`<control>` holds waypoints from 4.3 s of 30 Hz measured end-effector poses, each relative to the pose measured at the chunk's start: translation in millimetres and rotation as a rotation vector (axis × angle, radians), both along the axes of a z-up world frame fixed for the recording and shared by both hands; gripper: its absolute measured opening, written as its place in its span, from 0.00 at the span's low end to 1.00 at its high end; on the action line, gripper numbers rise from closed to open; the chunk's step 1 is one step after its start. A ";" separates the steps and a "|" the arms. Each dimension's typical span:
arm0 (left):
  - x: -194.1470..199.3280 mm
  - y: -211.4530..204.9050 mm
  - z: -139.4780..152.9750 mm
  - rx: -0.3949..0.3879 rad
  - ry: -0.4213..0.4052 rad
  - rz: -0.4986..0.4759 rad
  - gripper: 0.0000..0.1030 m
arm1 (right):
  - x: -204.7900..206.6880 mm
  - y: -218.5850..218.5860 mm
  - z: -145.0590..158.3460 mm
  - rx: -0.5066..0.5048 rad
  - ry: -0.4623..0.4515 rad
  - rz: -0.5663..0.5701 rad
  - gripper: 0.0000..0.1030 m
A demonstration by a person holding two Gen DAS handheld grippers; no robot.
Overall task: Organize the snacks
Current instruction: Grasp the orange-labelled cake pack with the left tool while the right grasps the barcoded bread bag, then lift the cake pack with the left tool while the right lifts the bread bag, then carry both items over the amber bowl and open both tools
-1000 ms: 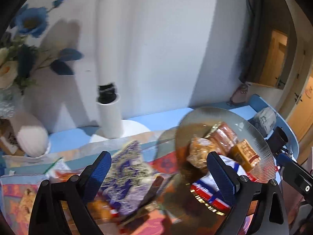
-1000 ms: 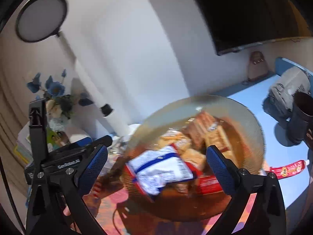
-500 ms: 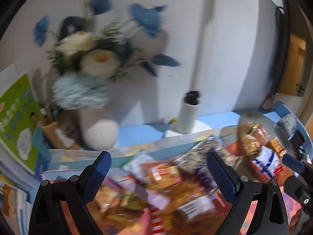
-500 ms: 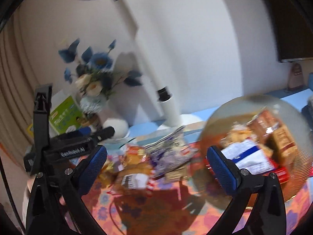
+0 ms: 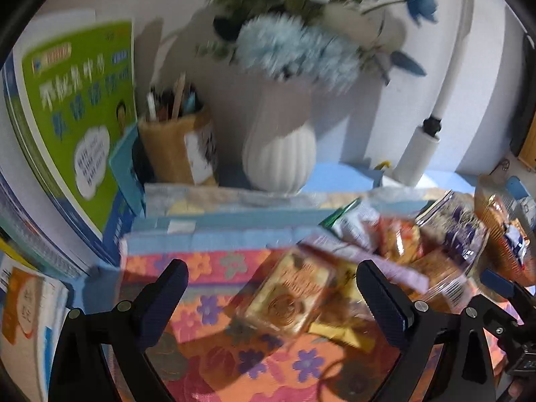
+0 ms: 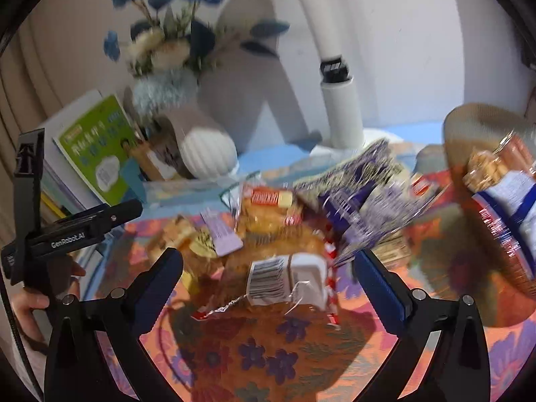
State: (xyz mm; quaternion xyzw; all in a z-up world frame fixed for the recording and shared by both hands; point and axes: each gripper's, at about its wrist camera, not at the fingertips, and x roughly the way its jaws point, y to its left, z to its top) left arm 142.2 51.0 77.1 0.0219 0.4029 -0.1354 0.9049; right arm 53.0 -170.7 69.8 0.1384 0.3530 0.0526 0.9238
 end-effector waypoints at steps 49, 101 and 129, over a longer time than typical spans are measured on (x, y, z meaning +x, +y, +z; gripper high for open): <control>31.8 -19.8 -96.8 0.090 0.090 -0.045 1.00 | 28.5 13.3 -54.6 -0.050 0.084 0.018 1.00; -13.4 -11.7 -55.1 0.160 -0.207 0.107 0.47 | -64.8 -26.7 -50.9 0.295 -0.083 0.119 0.69; -58.5 -252.2 129.1 -0.110 -0.272 -0.276 0.47 | -60.5 -268.0 103.5 0.407 -0.372 -0.147 0.70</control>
